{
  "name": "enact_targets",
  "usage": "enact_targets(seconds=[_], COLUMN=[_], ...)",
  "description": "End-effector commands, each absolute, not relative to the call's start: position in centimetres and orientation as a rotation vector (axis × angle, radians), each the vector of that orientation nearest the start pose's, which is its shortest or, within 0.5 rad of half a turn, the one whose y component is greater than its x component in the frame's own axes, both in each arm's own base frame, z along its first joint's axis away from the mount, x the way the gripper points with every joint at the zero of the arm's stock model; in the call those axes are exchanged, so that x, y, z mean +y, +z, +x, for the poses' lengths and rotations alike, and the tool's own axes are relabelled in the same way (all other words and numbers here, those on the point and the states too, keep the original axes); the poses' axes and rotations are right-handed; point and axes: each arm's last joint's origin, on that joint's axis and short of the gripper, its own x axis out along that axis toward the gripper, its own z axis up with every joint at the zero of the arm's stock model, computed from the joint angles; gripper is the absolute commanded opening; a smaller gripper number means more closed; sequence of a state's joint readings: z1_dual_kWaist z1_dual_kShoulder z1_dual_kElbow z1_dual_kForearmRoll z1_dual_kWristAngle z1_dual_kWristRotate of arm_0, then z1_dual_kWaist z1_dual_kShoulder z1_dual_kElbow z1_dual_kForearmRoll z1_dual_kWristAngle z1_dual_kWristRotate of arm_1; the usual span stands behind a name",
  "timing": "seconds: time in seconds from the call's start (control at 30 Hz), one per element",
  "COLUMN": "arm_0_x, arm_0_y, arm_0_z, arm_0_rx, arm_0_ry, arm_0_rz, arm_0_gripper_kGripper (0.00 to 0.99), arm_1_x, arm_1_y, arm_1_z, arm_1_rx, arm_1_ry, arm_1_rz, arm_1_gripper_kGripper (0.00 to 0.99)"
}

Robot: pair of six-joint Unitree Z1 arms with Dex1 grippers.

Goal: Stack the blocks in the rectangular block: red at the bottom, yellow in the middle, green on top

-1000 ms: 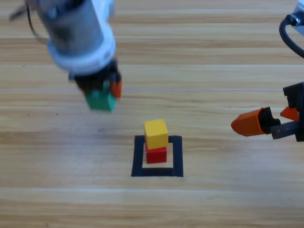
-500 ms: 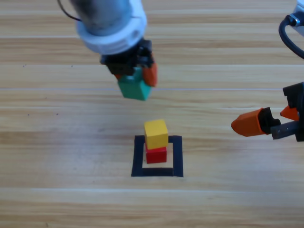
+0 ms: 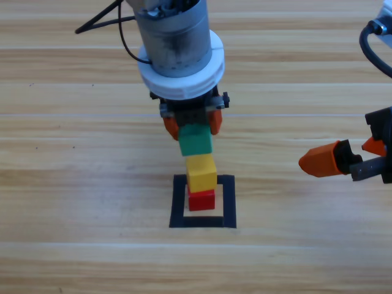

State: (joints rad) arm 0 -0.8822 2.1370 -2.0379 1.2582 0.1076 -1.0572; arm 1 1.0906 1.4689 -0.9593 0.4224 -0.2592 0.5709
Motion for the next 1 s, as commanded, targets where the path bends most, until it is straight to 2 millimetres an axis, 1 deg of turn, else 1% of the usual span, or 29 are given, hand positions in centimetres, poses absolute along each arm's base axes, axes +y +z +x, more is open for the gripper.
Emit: enact_targets(seconds=[0.03, 0.2, 0.4, 0.67, 0.87, 1.0], arm_0_x=[-34.5, -35.3, -35.8, -36.5, -36.9, -37.0], arm_0_y=[29.5, 27.7, 26.8, 26.4, 26.8, 26.6], arm_0_z=[28.5, 29.2, 29.5, 29.4, 28.7, 28.6], arm_0_rx=[1.347, 1.353, 1.361, 1.361, 1.359, 1.366], arm_0_ry=[0.151, 0.178, 0.184, 0.200, 0.238, 0.254], arm_0_rz=[-0.219, -0.195, -0.187, -0.211, -0.254, -0.261], arm_0_gripper_kGripper=[0.071, 0.071, 0.071, 0.071, 0.071, 0.071], arm_1_x=[21.7, 21.7, 21.7, 21.8, 21.9, 21.9], arm_1_y=[28.7, 28.5, 28.6, 28.6, 28.6, 28.6], arm_1_z=[12.9, 12.9, 12.9, 12.9, 12.9, 12.9], arm_1_rx=[0.935, 0.944, 0.943, 0.948, 0.953, 0.954], arm_1_ry=[0.499, 0.517, 0.522, 0.527, 0.535, 0.536], arm_1_rz=[-0.128, -0.141, -0.144, -0.144, -0.143, -0.143], arm_1_gripper_kGripper=[0.990, 0.990, 0.990, 0.990, 0.990, 0.990])
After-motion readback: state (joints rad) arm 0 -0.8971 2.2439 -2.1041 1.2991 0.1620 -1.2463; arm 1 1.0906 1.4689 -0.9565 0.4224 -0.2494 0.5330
